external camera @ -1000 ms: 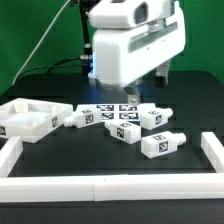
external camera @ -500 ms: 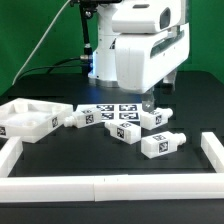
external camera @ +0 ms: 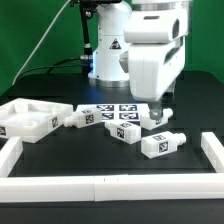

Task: Assemble one leg

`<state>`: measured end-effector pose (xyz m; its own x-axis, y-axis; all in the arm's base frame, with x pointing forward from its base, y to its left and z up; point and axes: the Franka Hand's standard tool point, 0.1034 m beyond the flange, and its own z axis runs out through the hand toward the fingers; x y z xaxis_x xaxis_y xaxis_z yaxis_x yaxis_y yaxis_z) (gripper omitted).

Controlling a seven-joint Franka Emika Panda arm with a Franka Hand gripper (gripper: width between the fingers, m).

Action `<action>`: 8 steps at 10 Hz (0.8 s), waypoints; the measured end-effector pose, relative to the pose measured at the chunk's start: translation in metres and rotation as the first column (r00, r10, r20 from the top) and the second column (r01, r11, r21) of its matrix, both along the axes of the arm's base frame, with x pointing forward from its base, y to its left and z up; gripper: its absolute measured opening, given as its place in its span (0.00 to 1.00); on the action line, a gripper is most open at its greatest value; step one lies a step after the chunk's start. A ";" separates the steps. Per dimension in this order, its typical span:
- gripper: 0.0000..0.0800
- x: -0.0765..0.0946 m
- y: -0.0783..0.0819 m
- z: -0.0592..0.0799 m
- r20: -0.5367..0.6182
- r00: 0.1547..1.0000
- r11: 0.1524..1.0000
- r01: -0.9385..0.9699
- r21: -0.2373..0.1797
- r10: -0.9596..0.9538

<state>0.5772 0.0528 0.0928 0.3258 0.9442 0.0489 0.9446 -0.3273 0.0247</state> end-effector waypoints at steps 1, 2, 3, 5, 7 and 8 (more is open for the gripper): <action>0.81 -0.001 0.000 -0.001 -0.001 1.000 1.000 0.001 0.001 -0.001; 0.81 -0.001 0.000 -0.001 -0.001 1.000 1.000 0.001 0.001 -0.001; 0.81 -0.001 -0.001 -0.001 -0.001 1.000 1.000 0.001 0.001 -0.001; 0.81 -0.010 0.002 -0.010 0.017 1.000 1.000 -0.012 0.001 0.012; 0.81 -0.029 0.002 -0.024 -0.002 1.000 1.000 -0.012 0.003 0.012; 0.81 -0.033 0.000 -0.032 -0.015 1.000 1.000 -0.003 0.006 0.003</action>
Offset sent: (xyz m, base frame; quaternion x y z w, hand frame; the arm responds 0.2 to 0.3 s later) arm 0.0000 0.0000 0.0000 0.0000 0.0000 0.0000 1.0000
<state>0.5438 0.0528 0.0607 0.3233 0.9450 0.0500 0.9460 -0.3241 0.0089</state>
